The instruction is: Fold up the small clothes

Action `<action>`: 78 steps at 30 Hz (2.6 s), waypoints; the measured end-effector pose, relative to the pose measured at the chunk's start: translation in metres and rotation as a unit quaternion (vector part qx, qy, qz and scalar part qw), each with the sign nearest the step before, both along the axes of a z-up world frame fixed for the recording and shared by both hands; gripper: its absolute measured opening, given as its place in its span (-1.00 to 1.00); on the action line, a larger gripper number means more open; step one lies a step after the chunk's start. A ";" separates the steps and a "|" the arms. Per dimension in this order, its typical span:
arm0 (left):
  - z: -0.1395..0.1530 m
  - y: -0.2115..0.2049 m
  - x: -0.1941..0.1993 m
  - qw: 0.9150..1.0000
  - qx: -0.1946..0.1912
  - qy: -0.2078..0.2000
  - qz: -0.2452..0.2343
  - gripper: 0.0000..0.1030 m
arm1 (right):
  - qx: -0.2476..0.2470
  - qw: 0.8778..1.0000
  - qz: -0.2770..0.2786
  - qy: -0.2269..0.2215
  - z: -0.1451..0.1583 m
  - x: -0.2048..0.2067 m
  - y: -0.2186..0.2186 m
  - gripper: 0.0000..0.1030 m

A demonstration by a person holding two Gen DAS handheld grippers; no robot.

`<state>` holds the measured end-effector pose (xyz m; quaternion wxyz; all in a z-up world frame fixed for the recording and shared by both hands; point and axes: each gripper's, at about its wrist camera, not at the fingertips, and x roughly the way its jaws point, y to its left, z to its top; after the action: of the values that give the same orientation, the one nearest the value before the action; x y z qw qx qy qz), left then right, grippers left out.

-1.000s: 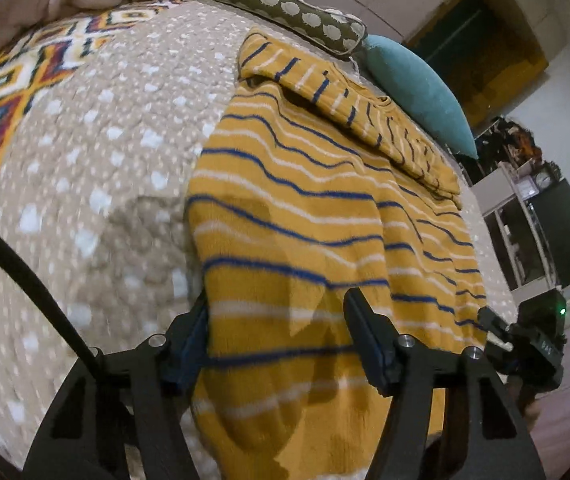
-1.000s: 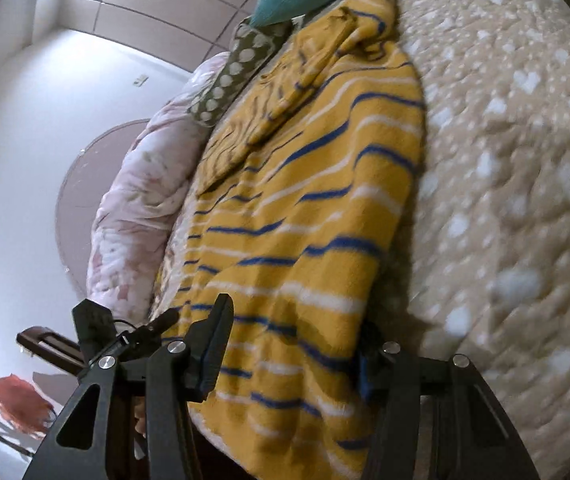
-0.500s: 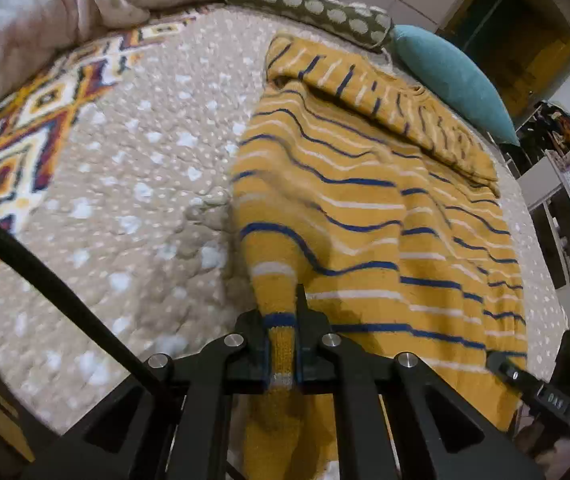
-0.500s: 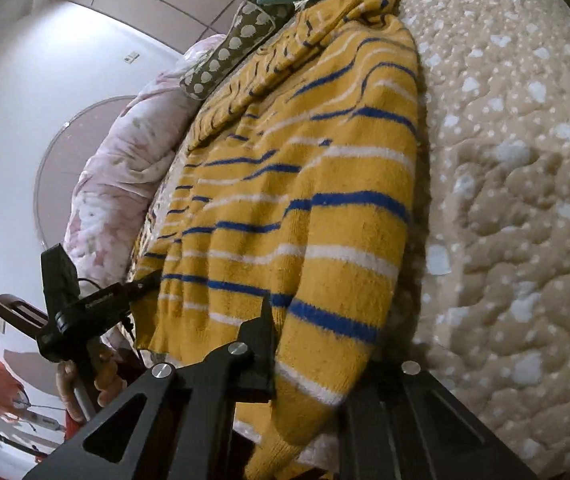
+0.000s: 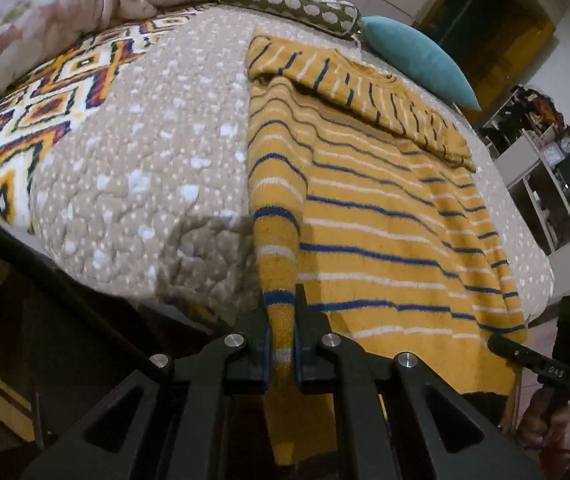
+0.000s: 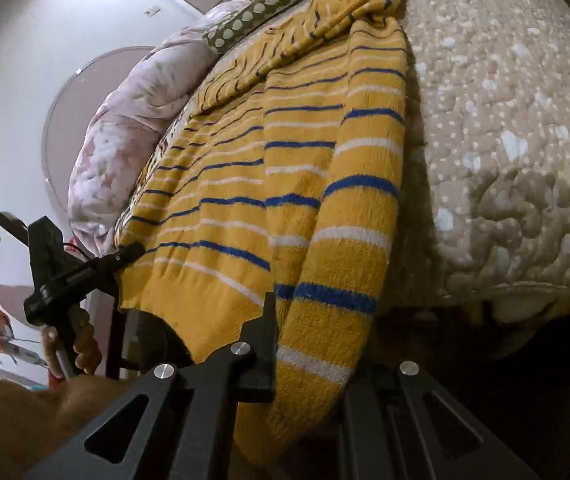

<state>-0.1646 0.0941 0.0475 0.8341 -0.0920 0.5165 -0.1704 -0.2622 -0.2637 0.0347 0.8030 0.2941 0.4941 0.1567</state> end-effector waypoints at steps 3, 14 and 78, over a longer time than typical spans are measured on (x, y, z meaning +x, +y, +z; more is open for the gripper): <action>0.018 -0.001 0.024 1.000 -0.008 -0.018 0.000 -0.85 | 0.001 0.999 0.002 -0.034 0.025 0.019 0.000 -0.85; 0.076 -0.058 0.196 0.997 -0.015 -0.064 0.041 -0.85 | -0.059 0.987 -0.053 -0.138 0.113 0.165 -0.023 -0.85; 0.016 0.011 0.220 0.989 0.045 -0.058 0.130 0.45 | -0.218 0.968 -0.107 -0.059 0.077 0.289 -0.073 -0.42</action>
<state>0.0555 0.1053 0.0640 0.8809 -0.1108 0.4582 -0.0425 0.0272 -0.3371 0.1117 0.8875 0.1534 0.4339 -0.0246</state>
